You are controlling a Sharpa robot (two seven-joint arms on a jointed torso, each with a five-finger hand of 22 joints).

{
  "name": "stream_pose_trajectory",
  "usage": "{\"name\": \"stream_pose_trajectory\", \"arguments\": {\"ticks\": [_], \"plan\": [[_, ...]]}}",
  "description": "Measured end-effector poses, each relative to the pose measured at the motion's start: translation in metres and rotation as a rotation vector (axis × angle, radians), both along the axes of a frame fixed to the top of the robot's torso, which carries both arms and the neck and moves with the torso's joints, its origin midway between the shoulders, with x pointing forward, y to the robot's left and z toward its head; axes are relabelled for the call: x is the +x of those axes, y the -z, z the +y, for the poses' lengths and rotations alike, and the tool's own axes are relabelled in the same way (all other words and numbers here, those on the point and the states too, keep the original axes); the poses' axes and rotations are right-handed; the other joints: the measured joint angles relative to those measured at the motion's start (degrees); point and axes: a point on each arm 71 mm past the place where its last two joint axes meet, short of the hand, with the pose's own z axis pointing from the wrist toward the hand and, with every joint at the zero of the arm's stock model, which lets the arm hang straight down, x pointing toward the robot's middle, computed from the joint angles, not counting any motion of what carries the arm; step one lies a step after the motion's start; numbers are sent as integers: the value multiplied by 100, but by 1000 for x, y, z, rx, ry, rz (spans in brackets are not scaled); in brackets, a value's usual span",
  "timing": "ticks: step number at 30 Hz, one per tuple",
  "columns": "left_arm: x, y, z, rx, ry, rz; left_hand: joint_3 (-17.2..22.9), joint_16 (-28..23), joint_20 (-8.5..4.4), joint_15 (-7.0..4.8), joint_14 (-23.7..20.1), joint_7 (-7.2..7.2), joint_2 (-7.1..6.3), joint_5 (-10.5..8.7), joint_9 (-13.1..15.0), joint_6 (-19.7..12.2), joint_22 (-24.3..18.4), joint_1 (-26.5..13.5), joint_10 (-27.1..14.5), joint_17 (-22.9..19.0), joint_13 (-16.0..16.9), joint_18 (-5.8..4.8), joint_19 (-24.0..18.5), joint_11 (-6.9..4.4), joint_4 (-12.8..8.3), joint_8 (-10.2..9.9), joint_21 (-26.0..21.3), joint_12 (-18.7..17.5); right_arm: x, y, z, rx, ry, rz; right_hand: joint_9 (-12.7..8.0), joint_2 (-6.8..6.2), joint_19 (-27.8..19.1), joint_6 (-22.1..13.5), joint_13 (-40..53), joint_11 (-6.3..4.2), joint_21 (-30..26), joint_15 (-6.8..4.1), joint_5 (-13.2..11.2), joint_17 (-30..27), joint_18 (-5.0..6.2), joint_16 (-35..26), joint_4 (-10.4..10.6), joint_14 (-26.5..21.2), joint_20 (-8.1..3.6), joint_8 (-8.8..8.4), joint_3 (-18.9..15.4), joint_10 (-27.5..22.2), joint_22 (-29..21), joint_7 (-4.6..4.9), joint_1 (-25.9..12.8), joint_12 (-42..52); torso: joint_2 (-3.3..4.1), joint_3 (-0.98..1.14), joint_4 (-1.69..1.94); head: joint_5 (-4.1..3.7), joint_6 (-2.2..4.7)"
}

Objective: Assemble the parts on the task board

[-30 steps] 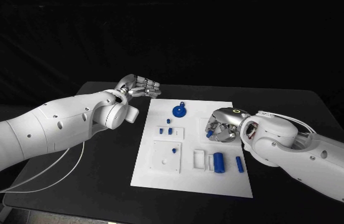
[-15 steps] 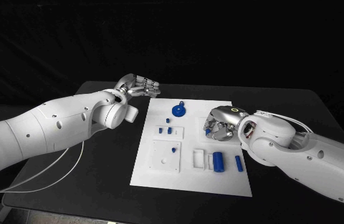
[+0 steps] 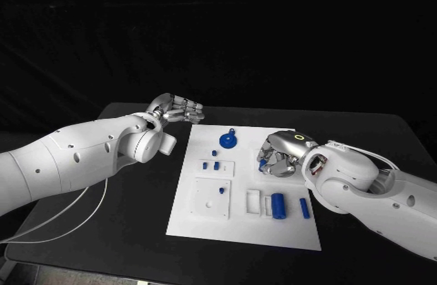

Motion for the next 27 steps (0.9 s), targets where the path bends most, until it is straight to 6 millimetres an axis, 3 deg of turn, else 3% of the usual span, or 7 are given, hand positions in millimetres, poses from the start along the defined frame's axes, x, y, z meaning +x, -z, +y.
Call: {"name": "stream_pose_trajectory", "arguments": {"ticks": [7,13,27], "plan": [[2,0,3,3,-8,-1,0,0,0,0,0,0,0,0,0,0,0,0,0,0,0,0,0,0,0,0,0,0,-6,-18,10,75,-26,-53,0,8,20,35,1,0,0,0,2,1,-17,0,-2,0,-20,-15,47,2,13,5,-5,0,-4,-3,-3,53,-3],[3,0,3,4,-11,-1,0,0,0,0,0,0,0,0,0,0,0,0,0,0,0,0,0,0,0,0,0,0,-13,-25,30,143,-75,-57,0,10,21,35,4,-1,0,0,3,5,-1,0,-3,0,-20,-3,47,2,16,4,-3,0,-4,-3,-9,149,-7],[5,1,-4,3,-5,-2,0,0,0,0,0,0,0,0,0,0,9,0,0,0,0,0,0,0,0,0,0,0,-39,1,88,193,-224,-1,0,8,24,35,31,-33,0,1,2,5,15,-24,-2,0,-16,-3,46,31,15,3,-1,-8,-7,-3,0,355,-51]]}}
